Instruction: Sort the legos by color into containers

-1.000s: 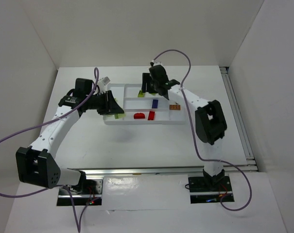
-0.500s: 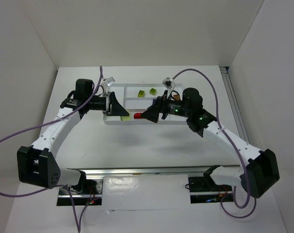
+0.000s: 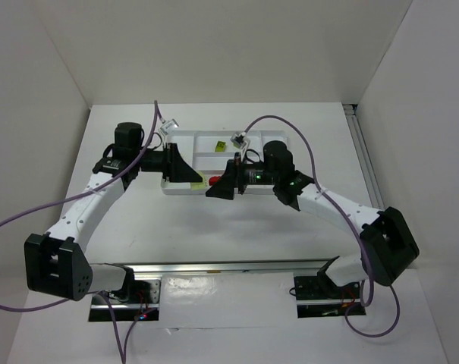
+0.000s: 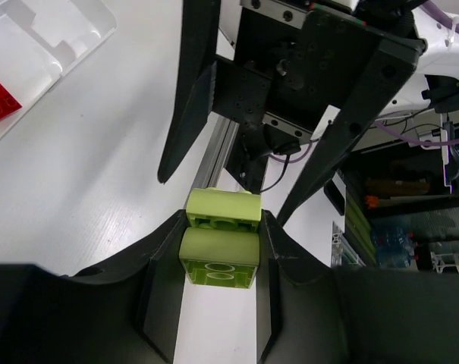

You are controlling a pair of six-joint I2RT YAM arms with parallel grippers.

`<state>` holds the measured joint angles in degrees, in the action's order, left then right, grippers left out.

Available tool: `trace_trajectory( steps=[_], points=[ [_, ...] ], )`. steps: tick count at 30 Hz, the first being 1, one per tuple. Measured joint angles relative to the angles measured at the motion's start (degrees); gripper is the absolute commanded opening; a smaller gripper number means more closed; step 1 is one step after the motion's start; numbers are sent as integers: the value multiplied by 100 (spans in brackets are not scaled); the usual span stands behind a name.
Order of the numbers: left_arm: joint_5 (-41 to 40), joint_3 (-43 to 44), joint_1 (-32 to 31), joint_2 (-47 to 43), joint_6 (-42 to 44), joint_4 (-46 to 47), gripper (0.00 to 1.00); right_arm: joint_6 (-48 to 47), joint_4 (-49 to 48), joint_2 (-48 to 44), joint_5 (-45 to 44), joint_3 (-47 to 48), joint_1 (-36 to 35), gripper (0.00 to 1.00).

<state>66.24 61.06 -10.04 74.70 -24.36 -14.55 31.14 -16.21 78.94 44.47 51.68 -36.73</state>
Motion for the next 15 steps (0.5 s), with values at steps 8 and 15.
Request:
trace_trajectory(
  steps=[8,15],
  points=[
    [76,0,-55,0,-2,33,0,345,-601,376,203,50,-4,77],
    [79,0,-61,0,-4,59,0,817,-1305,546,459,66,-15,54]
  ],
)
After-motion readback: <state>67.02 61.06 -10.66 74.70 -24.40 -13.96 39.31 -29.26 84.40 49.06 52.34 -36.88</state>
